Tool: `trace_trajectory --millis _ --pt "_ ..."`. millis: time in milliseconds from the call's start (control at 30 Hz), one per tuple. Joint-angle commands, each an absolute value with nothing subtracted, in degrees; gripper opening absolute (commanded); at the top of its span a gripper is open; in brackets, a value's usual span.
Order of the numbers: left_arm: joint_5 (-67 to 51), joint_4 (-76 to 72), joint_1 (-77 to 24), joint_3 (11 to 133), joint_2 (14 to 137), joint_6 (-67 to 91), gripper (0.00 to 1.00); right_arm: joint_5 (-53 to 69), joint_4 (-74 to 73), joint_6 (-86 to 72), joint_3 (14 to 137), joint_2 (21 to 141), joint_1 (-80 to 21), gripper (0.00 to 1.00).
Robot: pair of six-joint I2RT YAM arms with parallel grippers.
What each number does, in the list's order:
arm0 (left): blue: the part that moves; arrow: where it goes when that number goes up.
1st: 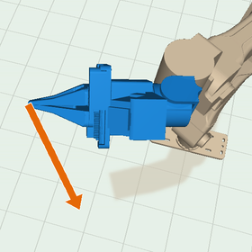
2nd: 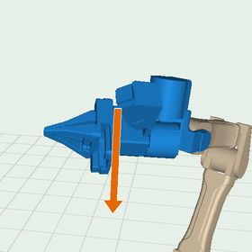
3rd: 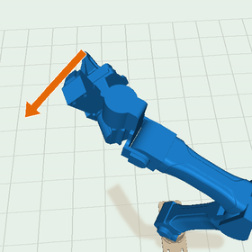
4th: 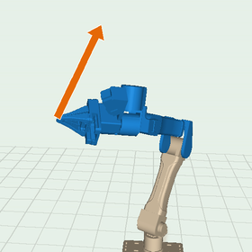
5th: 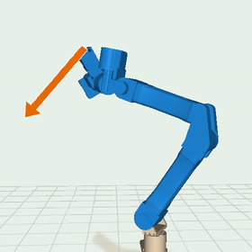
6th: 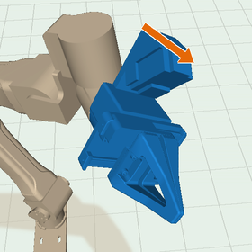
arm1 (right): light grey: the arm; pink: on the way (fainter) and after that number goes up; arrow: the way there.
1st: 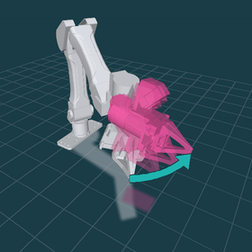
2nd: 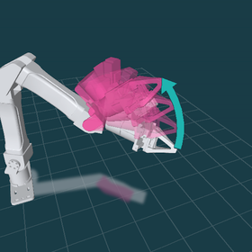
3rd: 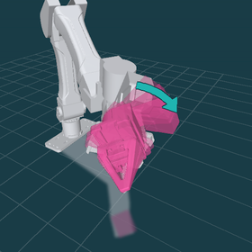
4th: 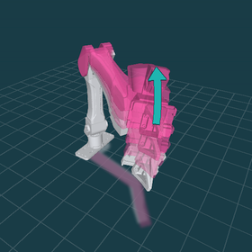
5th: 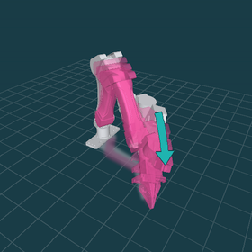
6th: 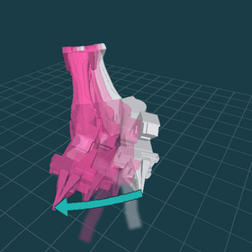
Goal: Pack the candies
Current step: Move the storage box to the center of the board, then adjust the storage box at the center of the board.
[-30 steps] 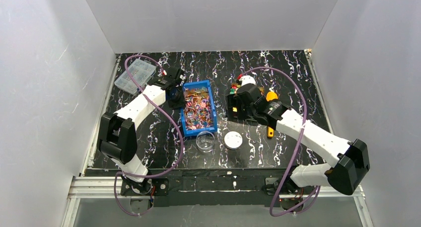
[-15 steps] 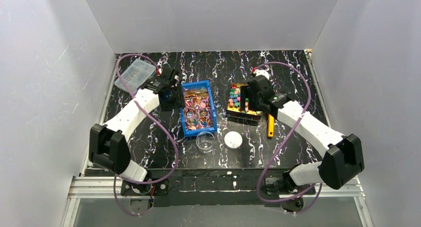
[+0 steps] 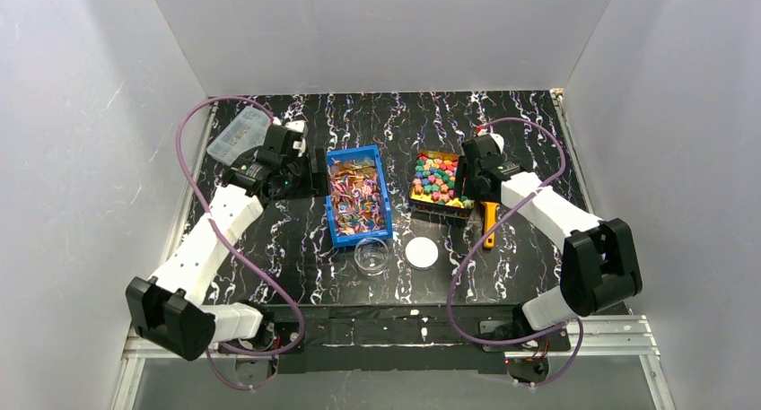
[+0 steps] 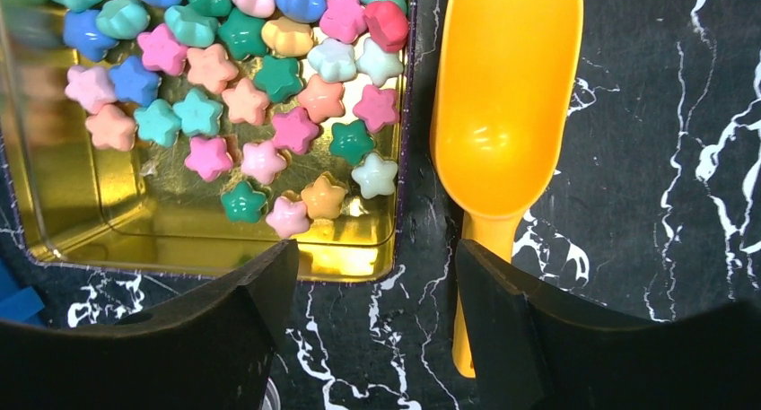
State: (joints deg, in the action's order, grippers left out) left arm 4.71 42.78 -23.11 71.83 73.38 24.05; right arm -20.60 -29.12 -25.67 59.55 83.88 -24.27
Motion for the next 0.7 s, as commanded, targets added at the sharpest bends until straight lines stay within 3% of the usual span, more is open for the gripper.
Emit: trace_trajectory --millis 0,600,667 --pt "2.9 44.8 -23.3 68.4 69.3 20.3 0.81 -19.9 -25.8 -28.0 59.7 86.4 -23.4 0.72" --pt "3.4 40.5 -23.3 58.2 62.8 19.5 0.87 -20.3 -23.9 -30.0 58.2 91.3 -22.6 0.41" --pt "3.7 40.1 -23.3 57.3 62.5 19.5 0.87 -20.1 -24.0 -29.5 58.4 91.8 -22.5 0.34"
